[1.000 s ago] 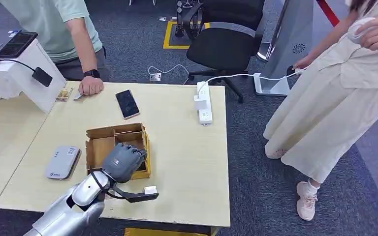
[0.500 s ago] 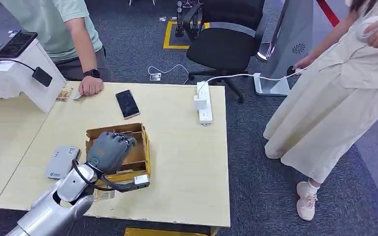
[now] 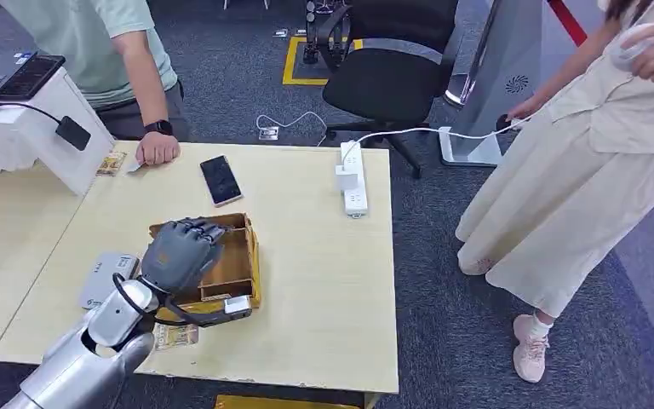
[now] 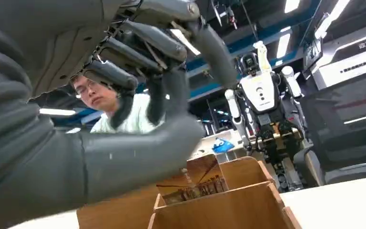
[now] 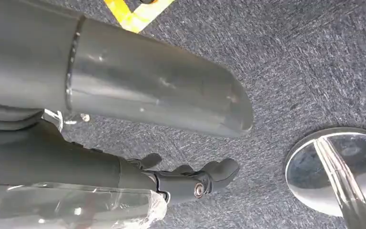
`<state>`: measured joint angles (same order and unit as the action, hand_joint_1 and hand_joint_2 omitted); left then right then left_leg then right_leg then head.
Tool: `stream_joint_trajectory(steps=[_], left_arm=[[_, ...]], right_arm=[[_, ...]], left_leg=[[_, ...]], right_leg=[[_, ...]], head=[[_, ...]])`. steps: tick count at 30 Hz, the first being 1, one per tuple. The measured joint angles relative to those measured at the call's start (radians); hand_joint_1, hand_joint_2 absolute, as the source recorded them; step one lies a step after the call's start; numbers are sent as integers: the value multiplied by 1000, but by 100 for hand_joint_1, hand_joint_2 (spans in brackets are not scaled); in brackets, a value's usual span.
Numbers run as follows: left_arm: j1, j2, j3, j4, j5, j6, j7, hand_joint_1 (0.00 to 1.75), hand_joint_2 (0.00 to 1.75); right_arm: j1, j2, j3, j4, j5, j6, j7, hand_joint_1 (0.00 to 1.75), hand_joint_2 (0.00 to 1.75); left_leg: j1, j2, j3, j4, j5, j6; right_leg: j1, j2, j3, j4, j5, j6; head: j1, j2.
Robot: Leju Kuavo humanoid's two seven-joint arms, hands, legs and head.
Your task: Pass the card to the sensor for recognition and then transmit it.
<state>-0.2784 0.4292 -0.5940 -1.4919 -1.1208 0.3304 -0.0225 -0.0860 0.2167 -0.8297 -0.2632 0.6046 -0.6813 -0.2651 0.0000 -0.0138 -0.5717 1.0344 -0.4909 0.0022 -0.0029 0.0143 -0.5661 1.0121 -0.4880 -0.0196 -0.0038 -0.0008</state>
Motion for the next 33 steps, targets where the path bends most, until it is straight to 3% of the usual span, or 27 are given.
stream_joint_trajectory(steps=[13,33], left_arm=[[-7,-13,1,0,-31,5,13,0,175],[-93,-111,-16,83,-85,-1,32,0,175]], right_arm=[[-1,0,0,0,1,1,-4,0,0],[-7,0,0,2,18,1,3,0,0]], left_leg=[[0,0,0,0,0,0],[0,0,0,0,0,0]], right_leg=[[0,0,0,0,0,0],[0,0,0,0,0,0]], head=[[0,0],[0,0]])
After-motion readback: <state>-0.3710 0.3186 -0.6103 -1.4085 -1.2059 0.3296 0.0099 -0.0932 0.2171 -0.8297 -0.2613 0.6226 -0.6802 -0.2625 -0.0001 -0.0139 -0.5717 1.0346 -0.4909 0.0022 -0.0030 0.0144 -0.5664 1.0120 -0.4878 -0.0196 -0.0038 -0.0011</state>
